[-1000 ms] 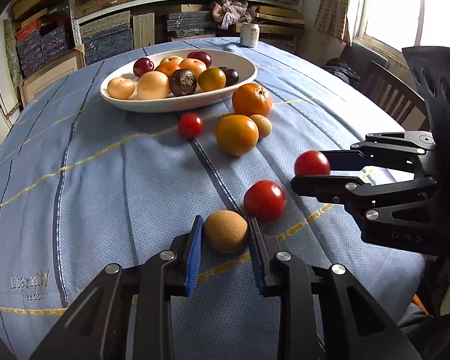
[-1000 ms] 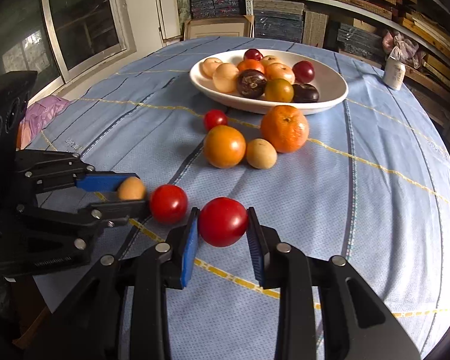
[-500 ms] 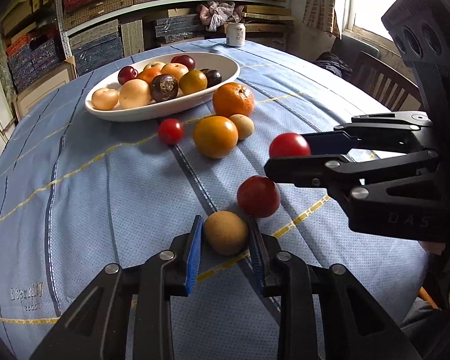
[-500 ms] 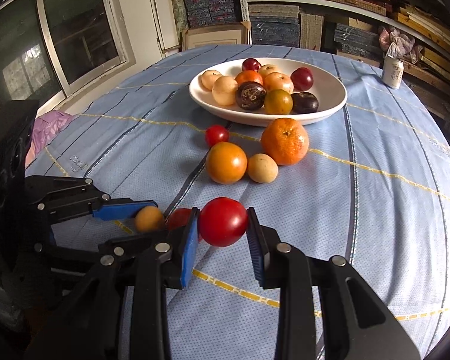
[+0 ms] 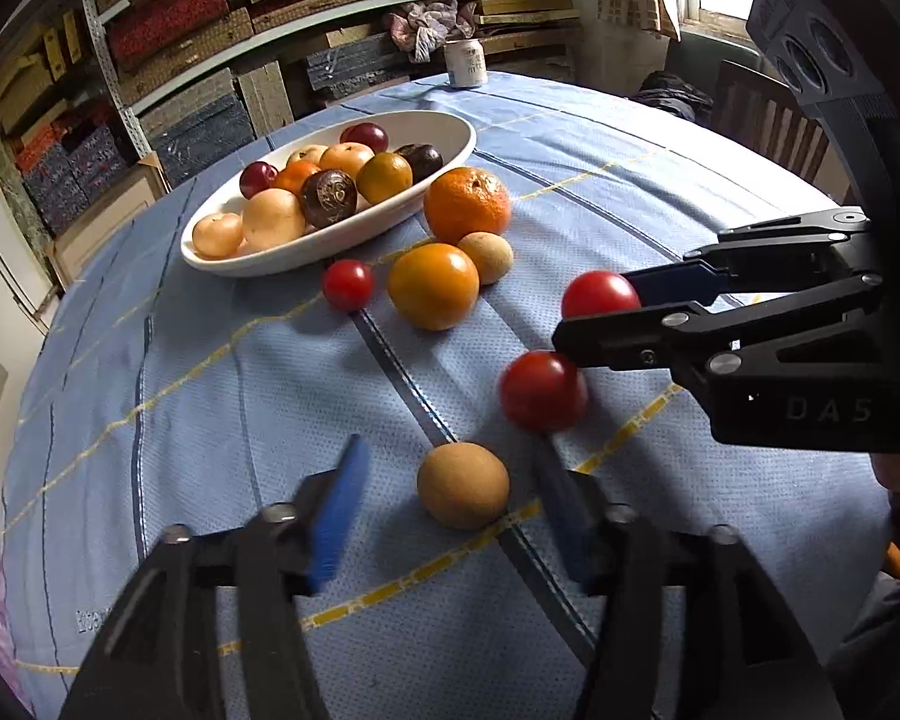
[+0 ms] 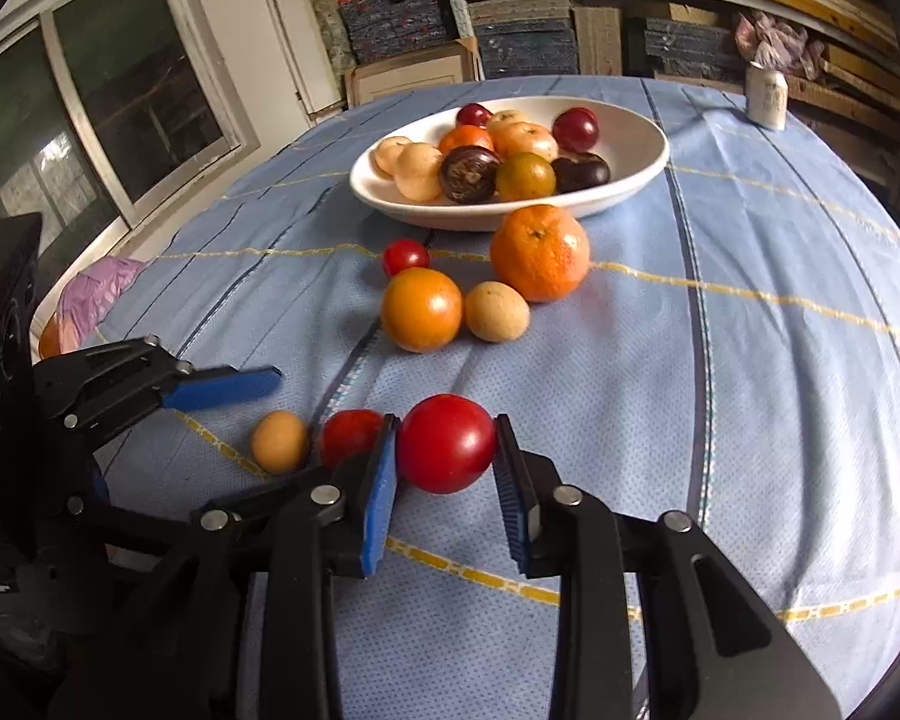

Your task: Organize fruits

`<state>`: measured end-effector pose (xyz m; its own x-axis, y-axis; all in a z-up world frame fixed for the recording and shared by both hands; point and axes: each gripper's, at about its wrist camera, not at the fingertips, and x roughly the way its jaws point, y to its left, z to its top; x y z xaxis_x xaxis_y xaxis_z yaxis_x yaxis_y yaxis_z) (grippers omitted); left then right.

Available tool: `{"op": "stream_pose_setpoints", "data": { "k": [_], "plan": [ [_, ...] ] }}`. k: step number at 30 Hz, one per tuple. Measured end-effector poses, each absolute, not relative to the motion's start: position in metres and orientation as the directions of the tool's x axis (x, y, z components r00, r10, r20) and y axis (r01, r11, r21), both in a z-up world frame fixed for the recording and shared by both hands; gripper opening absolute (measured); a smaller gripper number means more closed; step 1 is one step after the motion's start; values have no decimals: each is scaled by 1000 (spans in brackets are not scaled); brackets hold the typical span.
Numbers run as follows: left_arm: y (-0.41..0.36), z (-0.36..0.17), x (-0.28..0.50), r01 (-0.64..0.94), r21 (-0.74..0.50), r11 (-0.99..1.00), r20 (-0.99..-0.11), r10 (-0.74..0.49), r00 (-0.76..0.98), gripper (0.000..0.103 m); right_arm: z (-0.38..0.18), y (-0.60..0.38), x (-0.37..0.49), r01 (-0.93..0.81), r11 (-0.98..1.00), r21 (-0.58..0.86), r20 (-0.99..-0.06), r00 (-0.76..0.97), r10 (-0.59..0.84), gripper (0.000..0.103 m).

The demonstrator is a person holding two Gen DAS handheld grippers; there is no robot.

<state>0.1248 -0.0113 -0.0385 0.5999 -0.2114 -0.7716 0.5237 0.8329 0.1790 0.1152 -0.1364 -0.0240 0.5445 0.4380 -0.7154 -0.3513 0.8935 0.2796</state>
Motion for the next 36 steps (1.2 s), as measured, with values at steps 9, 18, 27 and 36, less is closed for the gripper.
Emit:
{"op": "stream_pose_setpoints", "data": {
  "k": [9, 18, 27, 36],
  "plan": [
    [-30, -42, 126, 584, 123, 803, -788, -279, 549, 84, -24, -138, 113, -356, 886, 297, -714, 534, 453, 30],
    [-20, -38, 128, 530, 59, 846, -776, -295, 557, 31, -23, -150, 112, -334, 888, 317, -707, 541, 456, 30],
    [-18, -33, 127, 533, 63, 843, -772, -297, 562, 31, -20, -158, 110, -322, 893, 314, -698, 559, 447, 30],
    [-14, -21, 110, 556, 52, 829, -766, -324, 555, 31, -17, -160, 108, -320, 895, 310, -695, 567, 443, 30]
  ]
}}
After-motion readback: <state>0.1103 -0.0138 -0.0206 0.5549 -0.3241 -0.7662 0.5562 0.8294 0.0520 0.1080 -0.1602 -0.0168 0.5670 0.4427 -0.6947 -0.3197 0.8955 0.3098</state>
